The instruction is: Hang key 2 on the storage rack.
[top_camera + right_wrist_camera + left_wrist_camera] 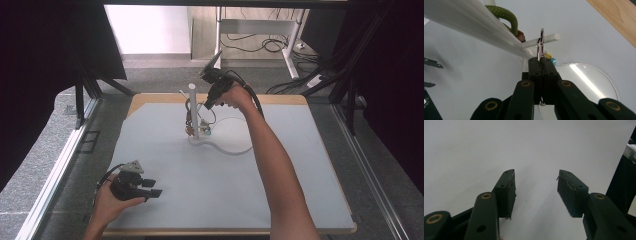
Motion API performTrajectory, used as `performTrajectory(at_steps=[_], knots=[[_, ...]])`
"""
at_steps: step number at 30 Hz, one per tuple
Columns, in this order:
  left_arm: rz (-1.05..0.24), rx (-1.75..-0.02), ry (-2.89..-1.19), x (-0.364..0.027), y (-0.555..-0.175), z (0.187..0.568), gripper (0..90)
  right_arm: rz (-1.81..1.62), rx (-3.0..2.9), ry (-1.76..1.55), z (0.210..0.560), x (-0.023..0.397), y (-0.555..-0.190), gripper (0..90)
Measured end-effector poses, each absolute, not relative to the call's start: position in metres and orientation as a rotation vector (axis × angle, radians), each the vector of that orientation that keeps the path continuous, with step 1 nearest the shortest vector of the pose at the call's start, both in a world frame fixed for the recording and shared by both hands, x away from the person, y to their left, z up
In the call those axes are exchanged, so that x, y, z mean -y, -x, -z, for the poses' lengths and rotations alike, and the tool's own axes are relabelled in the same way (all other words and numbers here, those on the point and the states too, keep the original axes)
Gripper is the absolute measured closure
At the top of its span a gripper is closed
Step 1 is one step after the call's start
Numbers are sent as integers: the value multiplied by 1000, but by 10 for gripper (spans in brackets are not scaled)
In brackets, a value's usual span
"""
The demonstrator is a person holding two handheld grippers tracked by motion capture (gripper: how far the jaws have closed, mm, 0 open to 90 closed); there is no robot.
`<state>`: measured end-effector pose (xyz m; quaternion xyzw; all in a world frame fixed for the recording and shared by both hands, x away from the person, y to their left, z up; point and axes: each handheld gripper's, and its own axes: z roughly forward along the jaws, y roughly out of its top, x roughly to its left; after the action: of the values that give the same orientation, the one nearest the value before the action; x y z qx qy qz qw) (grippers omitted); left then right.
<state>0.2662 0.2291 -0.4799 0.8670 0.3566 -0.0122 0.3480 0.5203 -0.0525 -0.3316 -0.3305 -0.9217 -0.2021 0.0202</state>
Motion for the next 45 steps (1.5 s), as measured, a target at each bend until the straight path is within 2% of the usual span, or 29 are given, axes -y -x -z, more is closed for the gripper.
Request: performTrajectory(at_steps=[11,17,22,26,31,37,45], knots=[[27,-924,-2256,-229,-266,480,490,609,2838,945,344,46,-515,862],[27,-932,-2252,-228,-266,481,490,602,2834,920,346,47,-511,818],[21,-933,-2239,-227,-266,482,490,607,2829,943,345,54,-505,727],[22,-935,-2235,-227,-265,481,490,633,2847,957,342,63,-499,626],[24,-925,-2239,-227,-267,481,490,678,2863,946,335,77,-485,571],[34,-923,-2241,-225,-265,481,489,780,2861,966,334,103,-462,526],[50,-941,-2220,-224,-268,480,488,930,2818,962,351,146,-429,516]])
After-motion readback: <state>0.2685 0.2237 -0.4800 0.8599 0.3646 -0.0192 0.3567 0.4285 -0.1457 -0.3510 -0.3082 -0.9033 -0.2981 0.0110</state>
